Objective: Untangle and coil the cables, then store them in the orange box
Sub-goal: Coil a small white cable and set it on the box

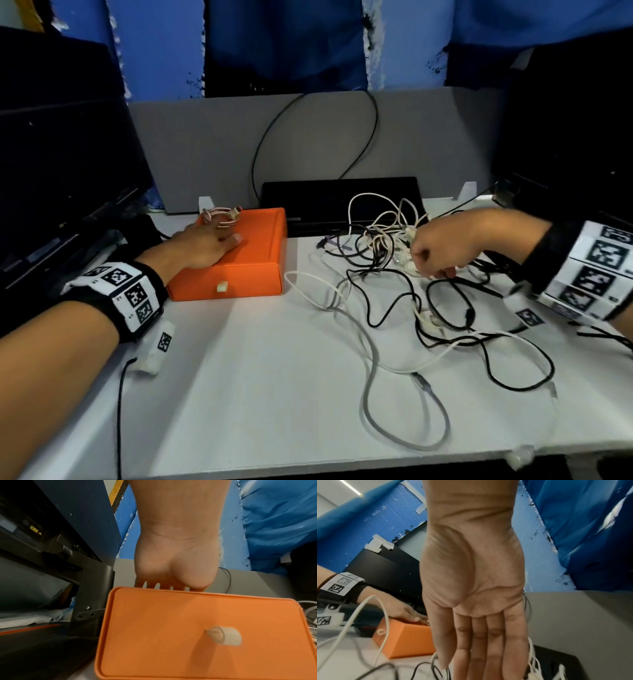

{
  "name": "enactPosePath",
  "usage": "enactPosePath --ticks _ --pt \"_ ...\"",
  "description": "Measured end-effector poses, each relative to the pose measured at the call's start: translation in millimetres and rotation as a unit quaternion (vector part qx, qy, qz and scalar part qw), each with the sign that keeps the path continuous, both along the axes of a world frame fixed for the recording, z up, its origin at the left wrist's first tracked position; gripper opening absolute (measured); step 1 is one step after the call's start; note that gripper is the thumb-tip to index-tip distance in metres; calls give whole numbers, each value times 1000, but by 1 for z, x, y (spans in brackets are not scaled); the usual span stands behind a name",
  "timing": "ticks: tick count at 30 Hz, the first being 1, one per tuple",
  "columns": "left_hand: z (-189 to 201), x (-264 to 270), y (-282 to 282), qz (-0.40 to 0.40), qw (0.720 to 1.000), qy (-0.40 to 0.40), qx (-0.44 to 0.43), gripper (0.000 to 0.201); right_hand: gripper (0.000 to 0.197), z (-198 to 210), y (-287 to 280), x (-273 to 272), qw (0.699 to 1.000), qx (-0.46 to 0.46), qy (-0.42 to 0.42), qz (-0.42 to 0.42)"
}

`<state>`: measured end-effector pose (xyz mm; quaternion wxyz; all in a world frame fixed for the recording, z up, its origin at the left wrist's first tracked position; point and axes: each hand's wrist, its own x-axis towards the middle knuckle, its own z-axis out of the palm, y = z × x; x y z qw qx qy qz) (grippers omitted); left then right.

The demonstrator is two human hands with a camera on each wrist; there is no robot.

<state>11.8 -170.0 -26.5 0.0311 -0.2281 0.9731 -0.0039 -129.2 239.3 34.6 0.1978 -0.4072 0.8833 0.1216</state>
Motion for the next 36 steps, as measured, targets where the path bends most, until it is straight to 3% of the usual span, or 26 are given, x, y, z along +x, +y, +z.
enactPosePath --ticks 2,4,6,8,10,12,16,18,21,25,27,29,31,33,36 --pt "9 2 16 9 998 24 -51 65 11 -13 15 1 1000 16 1 -2" --pt "22 4 46 -26 990 101 -97 58 15 -29 23 0 1000 20 24 4" --pt "33 3 93 -117 970 200 -79 47 24 -43 25 -2 999 12 35 -9" --pt "40 2 146 -234 939 253 -5 43 31 -52 22 -4 999 10 25 -16" --pt "35 -3 195 -324 921 209 64 37 25 -56 16 -8 1000 12 10 -24" --pt "23 -13 234 -360 919 127 99 38 14 -54 9 -16 999 4 17 -34" --pt "0 -41 265 -346 935 -12 71 55 6 -53 2 -38 991 -89 73 -60" --pt "-6 -53 271 -339 939 -15 55 55 14 -62 -3 -47 992 -77 91 -45" --pt "-11 -69 276 -344 933 -6 104 47 15 -76 -10 -50 994 -51 87 -42" --pt "-5 -76 273 -308 926 38 214 62 18 -66 -4 -52 979 -140 142 -36" --pt "-1 -77 268 -284 902 99 309 63 14 -54 2 -48 961 -227 155 -30" --pt "3 -79 260 -246 852 175 429 68 11 -40 8 -37 941 -302 150 -18" --pt "7 -77 258 -241 813 232 476 56 13 -26 13 -19 924 -355 145 1" --pt "19 -66 258 -277 832 286 386 29 14 -15 18 2 906 -399 140 9" --pt "41 -38 257 -312 863 326 228 22 16 -5 25 33 877 -467 110 6"
